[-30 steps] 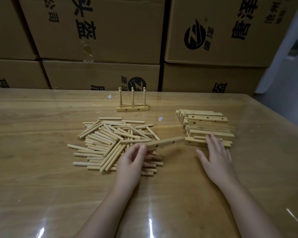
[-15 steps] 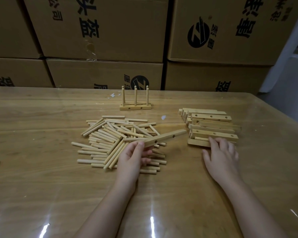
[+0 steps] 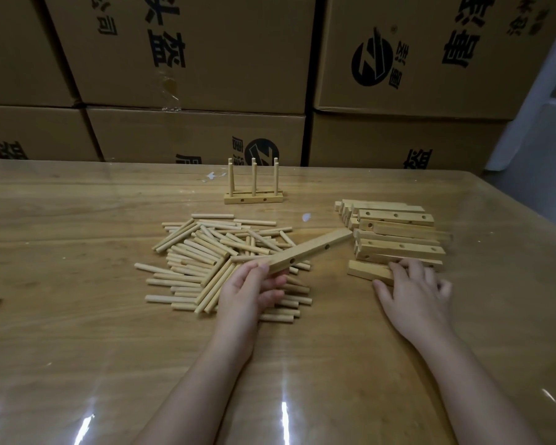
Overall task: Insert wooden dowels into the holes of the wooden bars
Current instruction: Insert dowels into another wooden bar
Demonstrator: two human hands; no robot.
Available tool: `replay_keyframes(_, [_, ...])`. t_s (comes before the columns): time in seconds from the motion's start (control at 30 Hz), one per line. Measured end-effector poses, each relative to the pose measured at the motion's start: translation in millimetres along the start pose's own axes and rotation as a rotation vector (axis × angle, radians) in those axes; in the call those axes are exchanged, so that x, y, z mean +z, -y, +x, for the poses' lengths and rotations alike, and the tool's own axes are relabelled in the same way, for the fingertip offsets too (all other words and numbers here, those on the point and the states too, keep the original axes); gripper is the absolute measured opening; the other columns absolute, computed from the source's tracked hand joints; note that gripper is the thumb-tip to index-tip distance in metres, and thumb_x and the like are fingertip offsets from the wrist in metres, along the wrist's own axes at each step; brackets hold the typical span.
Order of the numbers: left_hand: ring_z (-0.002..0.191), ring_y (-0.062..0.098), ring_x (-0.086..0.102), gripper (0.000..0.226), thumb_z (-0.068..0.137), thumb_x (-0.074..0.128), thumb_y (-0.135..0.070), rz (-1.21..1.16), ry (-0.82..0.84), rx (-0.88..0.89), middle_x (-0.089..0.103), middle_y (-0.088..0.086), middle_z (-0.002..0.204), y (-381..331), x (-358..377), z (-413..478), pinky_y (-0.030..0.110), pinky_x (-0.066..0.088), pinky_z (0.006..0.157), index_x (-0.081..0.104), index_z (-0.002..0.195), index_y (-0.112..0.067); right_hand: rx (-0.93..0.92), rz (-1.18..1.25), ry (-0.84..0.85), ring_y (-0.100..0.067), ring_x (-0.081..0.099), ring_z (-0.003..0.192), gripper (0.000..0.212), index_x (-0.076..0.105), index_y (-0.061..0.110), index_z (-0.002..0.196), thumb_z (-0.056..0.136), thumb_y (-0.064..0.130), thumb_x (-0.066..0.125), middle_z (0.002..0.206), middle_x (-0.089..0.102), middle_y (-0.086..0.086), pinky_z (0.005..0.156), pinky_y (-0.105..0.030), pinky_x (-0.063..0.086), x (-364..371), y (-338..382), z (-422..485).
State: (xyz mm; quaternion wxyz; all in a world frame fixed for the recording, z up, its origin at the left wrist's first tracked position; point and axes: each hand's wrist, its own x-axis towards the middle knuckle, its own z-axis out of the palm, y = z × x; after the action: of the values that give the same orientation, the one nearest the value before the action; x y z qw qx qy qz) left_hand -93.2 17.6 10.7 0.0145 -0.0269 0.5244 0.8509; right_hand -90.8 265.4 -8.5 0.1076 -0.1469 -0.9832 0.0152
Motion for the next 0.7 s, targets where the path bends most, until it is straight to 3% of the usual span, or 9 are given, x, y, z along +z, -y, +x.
replay_keyframes(0.17, [0.078, 0.02, 0.071, 0.02, 0.08, 0.056, -0.011, -0.307, 0.132, -0.114, 0.072, 0.019, 0.094, -4.7, -0.9, -1.6, 0.023, 0.056, 0.059, 0.07, 0.092, -0.004, 0.027, 0.014, 0.003, -0.022, 0.028, 0.128, 0.049, 0.044, 0.023, 0.134, 0.094, 0.05, 0.032, 0.136, 0.037, -0.003, 0.11, -0.049, 0.016, 0.0, 0.7, -1.3])
replay_keyframes(0.23, [0.078, 0.02, 0.071, 0.028, 0.077, 0.056, -0.012, -0.409, 0.185, -0.186, 0.071, 0.02, 0.096, -7.0, -2.2, -2.8, 0.022, 0.056, 0.059, 0.065, 0.1, 0.001, 0.0, 0.046, 0.012, -0.02, 0.031, 0.13, 0.045, 0.041, 0.023, 0.136, 0.097, 0.043, 0.03, 0.139, 0.039, -0.001, 0.111, -0.049, 0.014, -0.1, 2.2, -3.0])
replay_keyframes(0.33, [0.077, 0.019, 0.071, 0.038, 0.078, 0.053, -0.011, -0.516, 0.22, -0.245, 0.071, 0.018, 0.097, -9.0, -5.4, -3.3, 0.022, 0.056, 0.059, 0.058, 0.112, 0.005, -0.046, 0.07, -0.023, -0.02, 0.04, 0.122, 0.039, 0.042, 0.024, 0.135, 0.098, 0.032, 0.032, 0.131, 0.046, 0.001, 0.107, -0.042, 0.022, -2.6, 4.6, -3.5])
replay_keyframes(0.5, [0.073, 0.017, 0.069, 0.037, 0.079, 0.052, -0.01, -0.523, 0.241, -0.257, 0.07, 0.013, 0.09, -9.0, -6.5, -2.8, 0.022, 0.056, 0.059, 0.058, 0.113, 0.003, -0.094, 0.157, -0.023, -0.022, 0.042, 0.113, 0.041, 0.043, 0.016, 0.137, 0.097, 0.022, 0.042, 0.123, 0.044, -0.004, 0.099, -0.036, 0.033, -5.1, 8.1, -3.1])
replay_keyframes(0.7, [0.069, 0.017, 0.069, 0.045, 0.073, 0.062, -0.01, -0.497, 0.314, -0.282, 0.07, 0.014, 0.088, -8.9, -7.9, -3.9, 0.022, 0.056, 0.056, 0.059, 0.117, -0.001, -0.094, 0.194, -0.022, -0.019, 0.041, 0.118, 0.036, 0.047, 0.021, 0.131, 0.095, 0.023, 0.046, 0.126, 0.046, -0.001, 0.099, -0.034, 0.029, -6.5, 9.6, -2.7])
